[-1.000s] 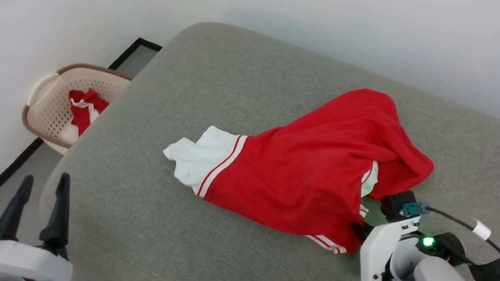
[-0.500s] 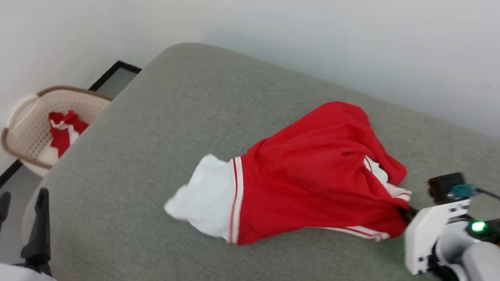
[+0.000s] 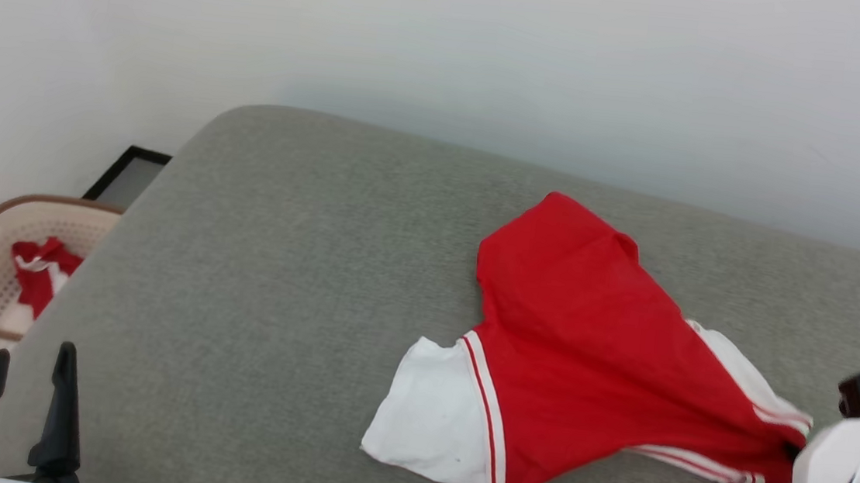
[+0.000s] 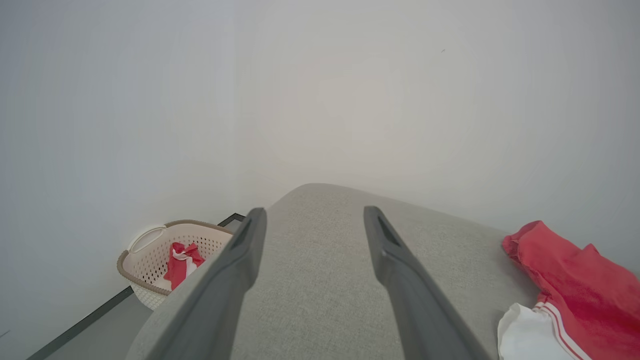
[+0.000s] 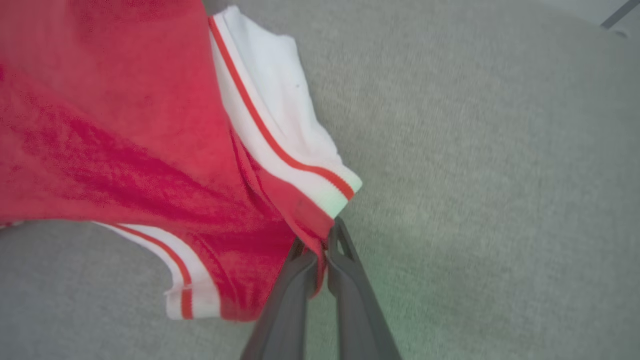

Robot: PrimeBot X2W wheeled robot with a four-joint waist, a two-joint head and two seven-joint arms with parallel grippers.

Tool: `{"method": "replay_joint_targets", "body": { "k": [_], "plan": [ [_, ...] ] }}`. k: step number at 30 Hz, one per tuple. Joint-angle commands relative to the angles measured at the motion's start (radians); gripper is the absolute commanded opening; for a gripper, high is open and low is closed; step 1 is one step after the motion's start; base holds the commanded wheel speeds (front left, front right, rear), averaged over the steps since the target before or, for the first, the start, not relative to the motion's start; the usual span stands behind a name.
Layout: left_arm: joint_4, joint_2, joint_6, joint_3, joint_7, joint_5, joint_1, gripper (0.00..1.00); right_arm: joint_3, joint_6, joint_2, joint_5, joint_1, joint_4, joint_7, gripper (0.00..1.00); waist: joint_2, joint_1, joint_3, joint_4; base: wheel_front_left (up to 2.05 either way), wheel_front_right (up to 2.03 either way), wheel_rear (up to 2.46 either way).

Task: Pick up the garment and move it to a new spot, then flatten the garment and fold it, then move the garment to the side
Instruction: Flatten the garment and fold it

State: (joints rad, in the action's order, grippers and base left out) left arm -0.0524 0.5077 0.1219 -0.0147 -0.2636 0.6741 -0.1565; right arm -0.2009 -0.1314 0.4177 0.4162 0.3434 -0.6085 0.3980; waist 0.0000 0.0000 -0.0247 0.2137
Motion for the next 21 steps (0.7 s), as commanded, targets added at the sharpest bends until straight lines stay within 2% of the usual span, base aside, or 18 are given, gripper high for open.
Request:
{"method": "replay_joint_targets", "body": {
  "k": [1, 7, 14, 15, 16, 17, 21],
  "plan": [
    [-0.003, -0.004, -0.009, 0.007, -0.001, -0.008, -0.009, 1.0, 0.023, 0.001, -0.014, -0.009, -0.028, 0.002, 0.008, 0.0, 0.0, 0.0, -0.003, -0.024, 0.0, 0.0, 0.0],
    [-0.004, -0.016, -0.017, 0.03, 0.0, -0.011, -0.02, 1.0, 0.094, 0.001, -0.07, -0.042, -0.097, 0.002, 0.045, 0.0, 0.0, 0.0, 0.011, -0.066, 0.0, 0.0, 0.0],
    [-0.005, -0.028, -0.032, 0.058, 0.0, -0.02, -0.027, 1.0, 0.12, 0.001, -0.125, -0.066, -0.124, 0.016, 0.077, 0.0, 0.0, 0.0, 0.026, -0.107, 0.0, 0.0, 0.0],
    [-0.004, -0.029, -0.033, 0.061, 0.0, -0.022, -0.026, 1.0, 0.119, 0.001, -0.131, -0.069, -0.123, 0.024, 0.08, 0.22, 0.0, 0.0, 0.028, -0.113, 0.0, 0.0, 0.0],
    [-0.005, -0.032, -0.035, 0.064, 0.0, -0.021, -0.025, 1.0, 0.118, 0.001, -0.134, -0.072, -0.121, 0.031, 0.082, 0.7, 0.0, 0.0, 0.03, -0.12, 0.0, 0.0, 0.0],
    [-0.005, -0.034, -0.036, 0.068, 0.0, -0.021, -0.023, 1.0, 0.12, 0.001, -0.137, -0.069, -0.117, 0.041, 0.082, 1.0, 0.0, 0.0, 0.032, -0.125, 0.0, 0.0, 0.0],
    [-0.005, -0.036, -0.045, 0.075, 0.0, -0.019, -0.018, 1.0, 0.119, 0.001, -0.145, -0.046, -0.103, 0.088, 0.099, 1.0, 0.0, 0.0, 0.037, -0.148, 0.0, 0.0, 0.0]
  ]
}}
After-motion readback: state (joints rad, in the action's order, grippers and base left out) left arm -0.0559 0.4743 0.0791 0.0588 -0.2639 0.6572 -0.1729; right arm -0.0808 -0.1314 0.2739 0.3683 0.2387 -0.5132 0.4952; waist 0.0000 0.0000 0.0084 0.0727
